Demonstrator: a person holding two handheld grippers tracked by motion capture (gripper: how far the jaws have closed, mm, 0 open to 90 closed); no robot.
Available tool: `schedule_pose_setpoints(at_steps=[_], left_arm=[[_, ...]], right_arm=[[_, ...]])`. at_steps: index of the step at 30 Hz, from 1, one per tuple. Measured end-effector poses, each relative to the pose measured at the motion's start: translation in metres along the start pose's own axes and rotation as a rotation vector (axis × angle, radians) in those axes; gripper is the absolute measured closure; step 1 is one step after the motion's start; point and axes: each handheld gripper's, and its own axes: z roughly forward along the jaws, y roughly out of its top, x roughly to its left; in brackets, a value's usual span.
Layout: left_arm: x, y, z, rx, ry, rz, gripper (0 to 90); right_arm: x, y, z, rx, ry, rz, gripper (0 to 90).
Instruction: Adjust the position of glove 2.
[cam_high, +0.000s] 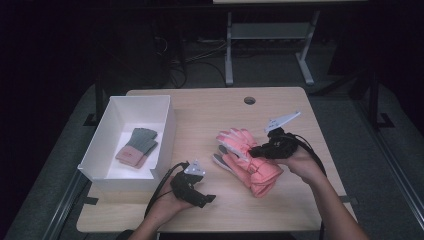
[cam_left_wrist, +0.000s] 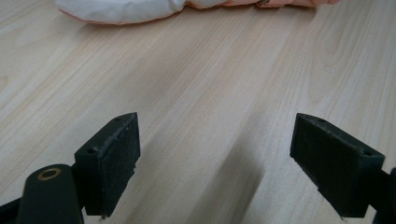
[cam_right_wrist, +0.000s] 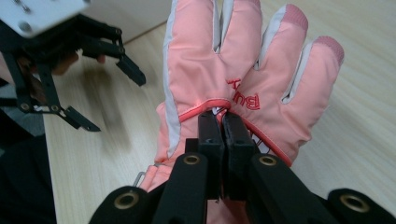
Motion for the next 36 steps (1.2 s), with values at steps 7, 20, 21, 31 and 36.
schedule_pose_setpoints(at_steps=[7,20,21,31,36], left_arm=[[0.000,0.000,0.000,0.005,-0.005,0.007,15.6],[0.000,0.001,0.000,0.014,0.001,0.026,16.9],[-0.001,0.002,-0.001,-0.004,0.002,0.018,19.0],[0.003,0.005,-0.018,-0.065,-0.049,-0.033,73.0],[0.001,0.008,-0.020,-0.048,-0.059,-0.047,89.7]], right_arm=[[0.000,-0.002,0.015,0.057,-0.007,-0.004,87.9],[-0.004,-0.011,0.040,0.099,-0.019,0.011,77.7],[-0.004,-0.011,0.037,0.085,-0.014,0.011,73.3],[-0.009,-0.019,-0.013,-0.066,-0.131,0.036,90.0],[-0.015,-0.042,-0.030,-0.077,-0.183,0.054,90.0]])
